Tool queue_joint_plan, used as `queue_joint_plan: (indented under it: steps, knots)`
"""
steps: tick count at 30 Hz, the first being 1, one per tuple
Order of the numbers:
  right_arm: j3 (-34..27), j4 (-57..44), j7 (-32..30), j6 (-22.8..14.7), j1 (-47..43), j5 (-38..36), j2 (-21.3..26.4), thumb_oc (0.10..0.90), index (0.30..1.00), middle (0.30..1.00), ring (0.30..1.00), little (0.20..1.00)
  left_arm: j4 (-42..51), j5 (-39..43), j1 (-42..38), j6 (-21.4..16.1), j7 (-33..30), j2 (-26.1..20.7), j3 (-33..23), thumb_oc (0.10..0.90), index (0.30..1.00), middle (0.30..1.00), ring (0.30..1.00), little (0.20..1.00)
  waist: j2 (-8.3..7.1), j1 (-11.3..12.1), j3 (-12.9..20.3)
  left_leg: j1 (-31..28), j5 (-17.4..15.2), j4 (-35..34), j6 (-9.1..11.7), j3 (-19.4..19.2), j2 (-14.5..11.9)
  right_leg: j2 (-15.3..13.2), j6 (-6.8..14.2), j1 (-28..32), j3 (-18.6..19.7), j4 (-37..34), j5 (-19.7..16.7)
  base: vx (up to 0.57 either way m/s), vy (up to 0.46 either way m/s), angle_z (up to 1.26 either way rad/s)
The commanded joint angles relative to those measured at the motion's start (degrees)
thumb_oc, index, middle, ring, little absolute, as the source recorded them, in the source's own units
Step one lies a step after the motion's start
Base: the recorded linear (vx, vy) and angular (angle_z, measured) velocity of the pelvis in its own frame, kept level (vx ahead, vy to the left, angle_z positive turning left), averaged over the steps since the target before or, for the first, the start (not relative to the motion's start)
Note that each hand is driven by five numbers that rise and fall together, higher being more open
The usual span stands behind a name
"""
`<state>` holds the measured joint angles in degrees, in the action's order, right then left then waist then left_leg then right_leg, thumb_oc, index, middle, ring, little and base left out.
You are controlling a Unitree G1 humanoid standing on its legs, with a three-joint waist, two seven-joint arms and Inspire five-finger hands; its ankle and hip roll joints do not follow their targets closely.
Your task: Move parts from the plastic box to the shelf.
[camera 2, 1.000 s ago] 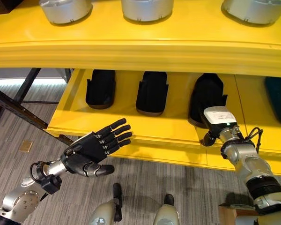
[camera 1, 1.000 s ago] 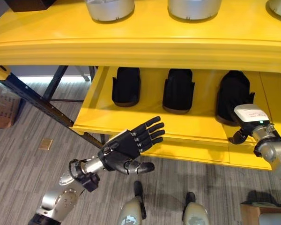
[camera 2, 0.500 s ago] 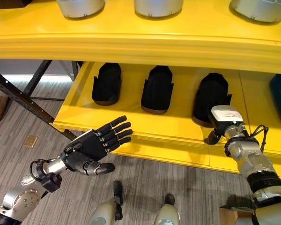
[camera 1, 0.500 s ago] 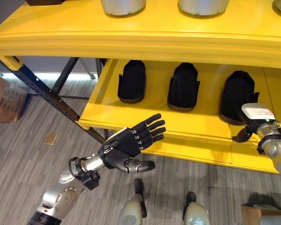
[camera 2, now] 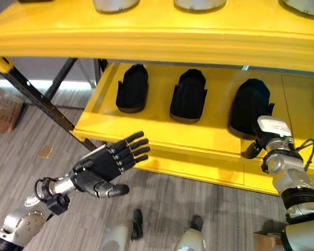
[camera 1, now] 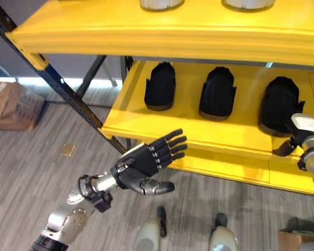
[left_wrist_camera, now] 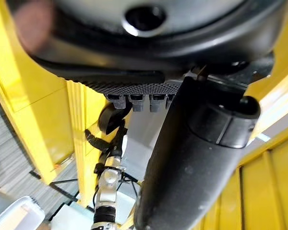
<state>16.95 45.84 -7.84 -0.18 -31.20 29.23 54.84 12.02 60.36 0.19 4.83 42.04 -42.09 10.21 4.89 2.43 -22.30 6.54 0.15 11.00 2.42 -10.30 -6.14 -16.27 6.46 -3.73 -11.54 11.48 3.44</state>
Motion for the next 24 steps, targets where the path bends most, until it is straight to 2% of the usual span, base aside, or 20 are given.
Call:
queue_joint_plan:
  steps: [1,9,17,24]
  knots:
    - [1.0,6.1,-3.7,4.2,-4.6,3.4,4.2,0.9,1.0,1.0,1.0,1.0,6.1,4.0,-2.7,-4.8,2.1,1.8,-1.7,0.9,1.0,1.0,1.0,1.0,0.42,0.7,0.9,-3.4,0.8,-4.9,3.2,1.4,-4.5,4.3,-2.5,0.8,-2.2,5.7,4.3,-0.01,-0.008,0.14]
    - [1.6,6.3,-4.9,3.1,-6.0,4.7,5.3,0.9,1.0,1.0,1.0,1.0,6.3,4.3,-3.0,-4.9,2.2,1.5,-1.6,0.9,1.0,1.0,1.0,1.0,0.72,0.7,0.7,-3.2,1.0,-4.7,3.2,1.4,-4.4,4.3,-2.7,0.5,-2.2,6.2,4.4,-0.01,0.0,-0.01]
    - [1.5,7.0,-7.1,6.6,-7.6,3.0,5.4,0.9,1.0,1.0,1.0,1.0,6.5,4.8,-3.3,-5.2,1.9,0.8,-1.2,0.9,1.0,1.0,1.0,1.0,0.68,0.7,0.7,-3.4,1.1,-5.0,3.2,1.2,-4.4,4.3,-2.5,0.5,-2.1,5.8,4.1,0.0,0.0,0.0]
    - [0.2,7.3,-9.7,6.1,-8.5,3.2,5.9,0.9,1.0,1.0,1.0,1.0,6.9,5.1,-3.0,-5.3,1.9,0.7,-1.1,0.9,1.0,1.0,1.0,1.0,0.97,0.7,1.0,-3.6,1.0,-5.1,3.1,1.2,-4.2,4.3,-2.6,0.7,-2.1,5.7,4.1,0.0,0.0,0.0]
